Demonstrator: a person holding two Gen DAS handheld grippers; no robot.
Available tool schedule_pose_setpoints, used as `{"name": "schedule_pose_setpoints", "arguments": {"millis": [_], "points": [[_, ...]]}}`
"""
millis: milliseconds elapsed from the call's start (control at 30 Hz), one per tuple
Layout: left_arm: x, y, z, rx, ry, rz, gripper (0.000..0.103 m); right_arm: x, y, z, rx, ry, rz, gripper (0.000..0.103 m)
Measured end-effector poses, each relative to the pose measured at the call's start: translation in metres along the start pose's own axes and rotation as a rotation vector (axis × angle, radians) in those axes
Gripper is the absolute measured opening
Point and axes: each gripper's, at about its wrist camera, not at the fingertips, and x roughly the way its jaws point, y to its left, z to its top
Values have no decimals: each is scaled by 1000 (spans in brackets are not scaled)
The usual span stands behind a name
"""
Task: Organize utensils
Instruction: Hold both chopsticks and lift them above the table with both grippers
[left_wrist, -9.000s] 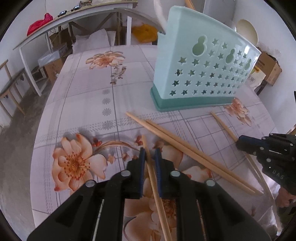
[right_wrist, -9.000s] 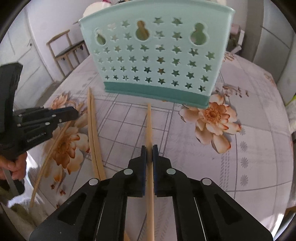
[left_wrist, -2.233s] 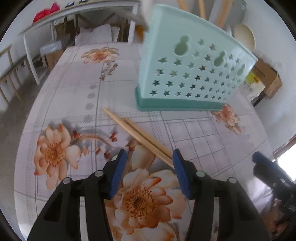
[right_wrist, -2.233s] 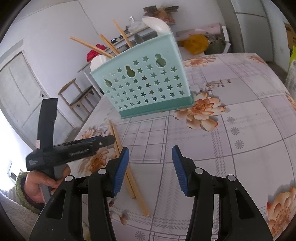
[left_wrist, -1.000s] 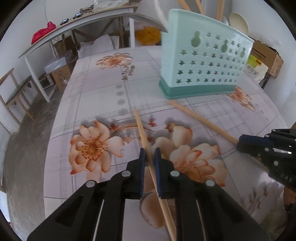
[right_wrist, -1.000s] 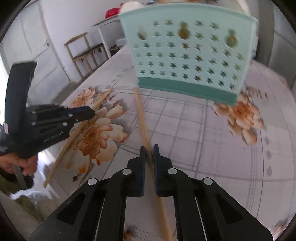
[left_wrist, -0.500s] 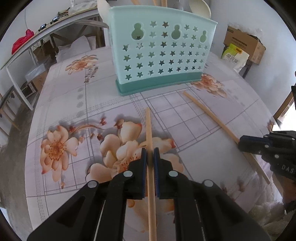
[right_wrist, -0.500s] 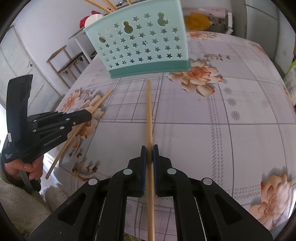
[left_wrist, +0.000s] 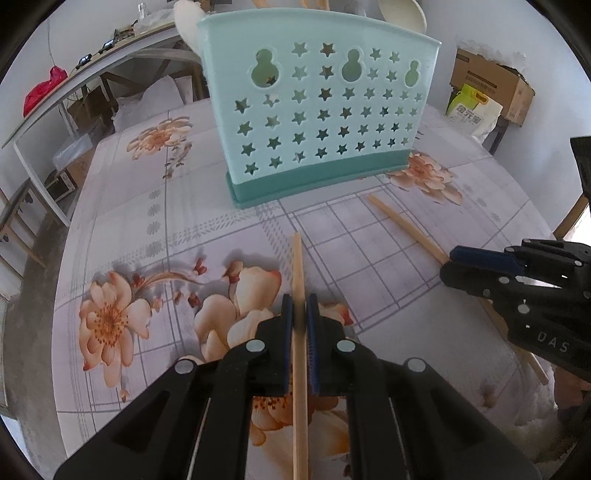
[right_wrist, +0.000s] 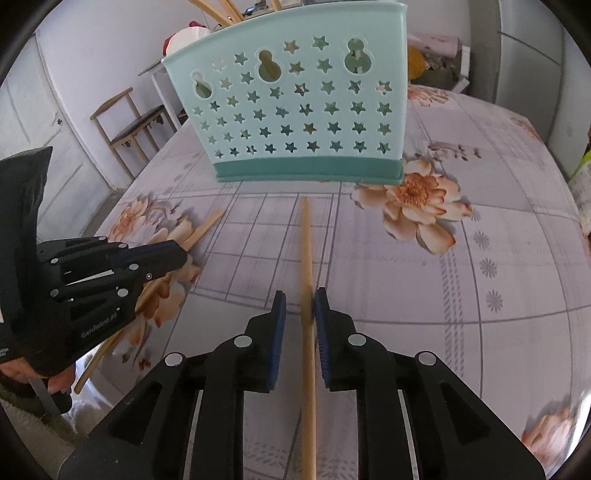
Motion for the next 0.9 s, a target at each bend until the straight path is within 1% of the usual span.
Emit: {"name": "schedule_pose_setpoints", "arguments": {"millis": [267, 600, 900], "points": [[0, -4, 0, 19, -6, 27, 7, 0, 3, -1, -11, -15, -29, 12], [0, -7, 0, 24, -6, 46, 7, 1, 2, -2, -9, -19, -30, 11], [0, -8, 0, 25, -6, 47, 7, 0, -2, -1, 6, -18, -29, 7]]}}
